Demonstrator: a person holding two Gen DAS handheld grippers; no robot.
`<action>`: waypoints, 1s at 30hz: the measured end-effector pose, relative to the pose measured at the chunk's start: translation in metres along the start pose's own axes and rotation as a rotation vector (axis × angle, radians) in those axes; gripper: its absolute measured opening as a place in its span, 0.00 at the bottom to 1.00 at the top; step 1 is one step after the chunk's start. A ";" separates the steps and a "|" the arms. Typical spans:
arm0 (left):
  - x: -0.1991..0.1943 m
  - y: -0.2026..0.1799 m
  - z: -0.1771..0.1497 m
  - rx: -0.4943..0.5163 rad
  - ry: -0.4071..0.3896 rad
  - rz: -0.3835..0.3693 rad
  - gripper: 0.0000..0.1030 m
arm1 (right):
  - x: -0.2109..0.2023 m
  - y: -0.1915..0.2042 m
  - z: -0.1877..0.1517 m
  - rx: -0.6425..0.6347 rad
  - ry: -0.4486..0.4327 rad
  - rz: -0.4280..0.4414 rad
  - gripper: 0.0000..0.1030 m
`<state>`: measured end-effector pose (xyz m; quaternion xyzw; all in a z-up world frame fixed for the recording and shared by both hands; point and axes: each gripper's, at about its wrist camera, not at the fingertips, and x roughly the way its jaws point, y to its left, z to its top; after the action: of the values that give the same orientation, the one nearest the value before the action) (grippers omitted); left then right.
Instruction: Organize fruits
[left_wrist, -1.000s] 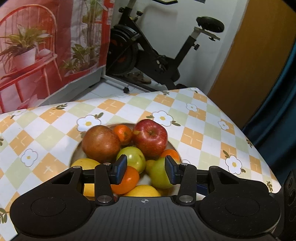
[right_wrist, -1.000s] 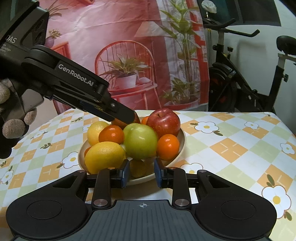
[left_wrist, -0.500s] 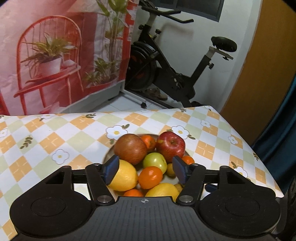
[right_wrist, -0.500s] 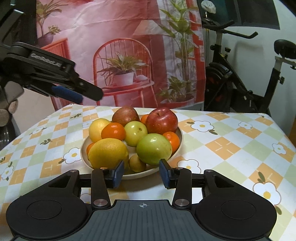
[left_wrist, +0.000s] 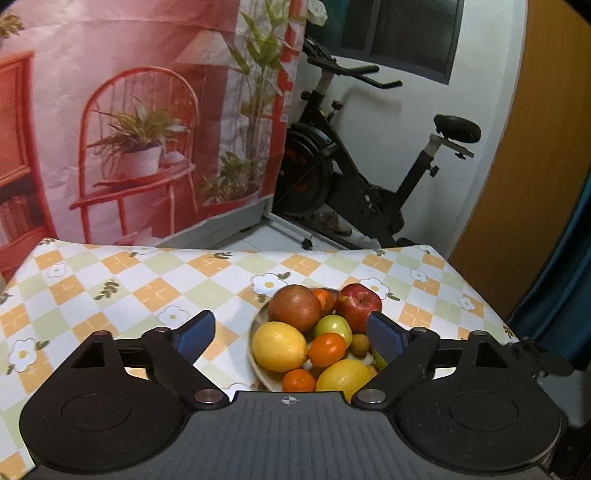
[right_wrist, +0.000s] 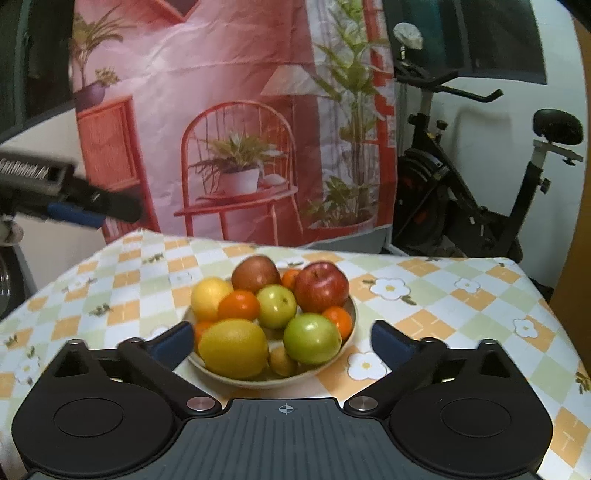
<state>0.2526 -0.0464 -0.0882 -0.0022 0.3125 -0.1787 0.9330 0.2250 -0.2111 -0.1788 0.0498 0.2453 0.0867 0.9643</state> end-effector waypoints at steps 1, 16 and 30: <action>-0.006 0.001 -0.001 0.000 -0.013 0.004 0.93 | -0.003 0.001 0.003 0.013 -0.002 -0.004 0.99; -0.101 0.004 -0.015 0.024 -0.151 0.122 1.00 | -0.073 0.029 0.039 0.131 -0.073 -0.014 1.00; -0.188 -0.029 -0.032 0.065 -0.253 0.210 1.00 | -0.161 0.068 0.050 0.129 -0.119 -0.032 1.00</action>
<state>0.0850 -0.0068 -0.0008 0.0380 0.1852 -0.0886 0.9780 0.1005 -0.1780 -0.0514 0.1129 0.1936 0.0522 0.9732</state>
